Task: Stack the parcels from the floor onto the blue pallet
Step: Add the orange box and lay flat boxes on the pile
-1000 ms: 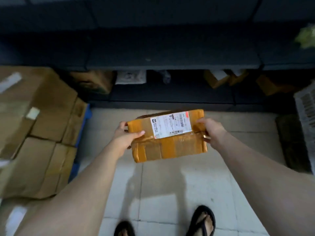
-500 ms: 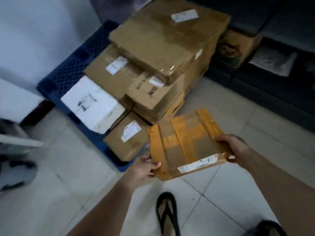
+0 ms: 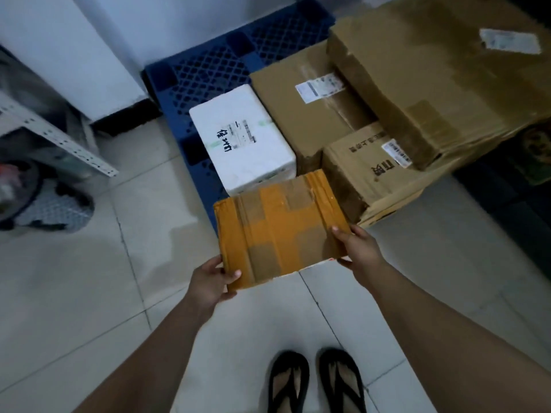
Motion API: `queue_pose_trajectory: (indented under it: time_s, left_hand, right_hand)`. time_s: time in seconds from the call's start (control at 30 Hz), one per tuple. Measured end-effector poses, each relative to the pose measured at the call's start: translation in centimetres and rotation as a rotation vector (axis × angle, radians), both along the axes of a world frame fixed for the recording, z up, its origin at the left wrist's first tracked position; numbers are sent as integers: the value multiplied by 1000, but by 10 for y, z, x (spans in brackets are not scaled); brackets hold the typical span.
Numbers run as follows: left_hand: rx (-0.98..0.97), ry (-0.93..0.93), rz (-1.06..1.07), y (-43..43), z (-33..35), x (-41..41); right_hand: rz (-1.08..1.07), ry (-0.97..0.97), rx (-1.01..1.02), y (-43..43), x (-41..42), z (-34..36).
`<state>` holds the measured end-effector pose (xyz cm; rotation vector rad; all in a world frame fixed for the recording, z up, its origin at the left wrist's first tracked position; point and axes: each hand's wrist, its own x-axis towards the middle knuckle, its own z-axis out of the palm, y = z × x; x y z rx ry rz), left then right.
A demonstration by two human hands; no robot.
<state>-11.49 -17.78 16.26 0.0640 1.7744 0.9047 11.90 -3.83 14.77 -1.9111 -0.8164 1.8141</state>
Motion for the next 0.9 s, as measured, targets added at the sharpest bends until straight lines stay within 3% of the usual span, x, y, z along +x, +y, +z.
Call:
queue_pose_trajectory:
  time_s: [0.13,0.23,0.37,0.43,0.53,0.63,0.77,0.9]
  left_hand:
    - [58,7,144,40,-38,7]
    - [31,88,155,52,-61,12]
    - [-17,110,135,50,-73,8]
    - [-99,185,-1,52,-69,6]
    - [-250,319,-226,64,-49,7]
    - [-330,357,-288,86,-18,11]
    - [-268,410,-322,130,24,28]
    - [-123,400,-265,200,49,85]
  right_hand:
    - [-181,-32,44,35,-20,-40]
    - [-195,-82,7,40,-26,-63]
    - [-368,-54,-15,33,-21,-70]
    - [-367,-30,-83,29,-14,-62]
    - [-204,24,-222,29,1,-36]
    - [-142,-7,-251,46,30,0]
    - [-230,-96,-209,95,82,45]
    - [-532,-130,-139,157,144,64]
